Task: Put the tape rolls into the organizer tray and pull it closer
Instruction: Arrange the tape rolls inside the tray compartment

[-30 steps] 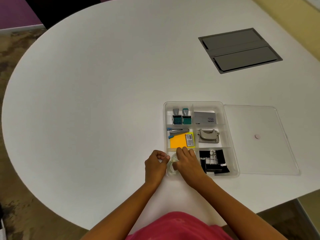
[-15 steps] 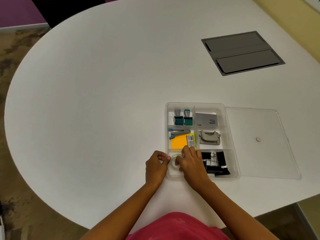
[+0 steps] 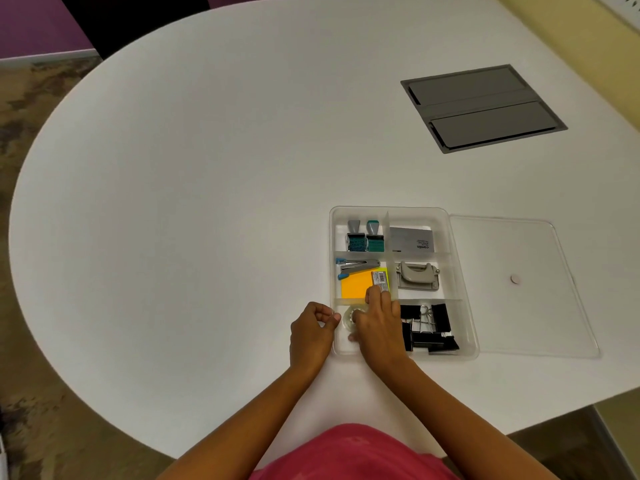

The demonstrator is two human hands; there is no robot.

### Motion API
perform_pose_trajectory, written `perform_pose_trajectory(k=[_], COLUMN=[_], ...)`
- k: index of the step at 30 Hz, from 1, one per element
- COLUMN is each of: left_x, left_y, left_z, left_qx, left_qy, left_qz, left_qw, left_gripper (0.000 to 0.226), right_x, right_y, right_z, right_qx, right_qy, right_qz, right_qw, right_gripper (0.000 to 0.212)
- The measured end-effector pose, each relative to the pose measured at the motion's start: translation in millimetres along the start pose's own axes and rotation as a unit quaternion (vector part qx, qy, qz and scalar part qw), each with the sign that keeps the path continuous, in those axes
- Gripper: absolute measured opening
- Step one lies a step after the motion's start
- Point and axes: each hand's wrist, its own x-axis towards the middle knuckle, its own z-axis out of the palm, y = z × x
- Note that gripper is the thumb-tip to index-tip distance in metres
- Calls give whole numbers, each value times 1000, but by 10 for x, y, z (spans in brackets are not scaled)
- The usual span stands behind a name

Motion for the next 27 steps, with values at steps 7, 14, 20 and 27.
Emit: perform_pose_trajectory(k=[7,14,20,27], left_x=[5,8,2,0], left_y=[-20,0,3,13], left_z=[3,2,-12,-44], left_qx=[2,20,21,7], left_qy=[1,-4,-11,-12], left_qz=[5,-1,-5,-2], left_qw=[1000,1000,1000,1000], left_gripper=[12,14,15,17], right_x=[-230,-311,-305,-355], right_y=[-13,25,44,233], right_z=[-40,-74,-122,-123], right_qx=[-16,-19,44,72], right_qy=[46,48,84,122], right_qz=[-38,-43,-30,69], right_qw=[998,998,995,987], right_gripper=[29,30,30,30])
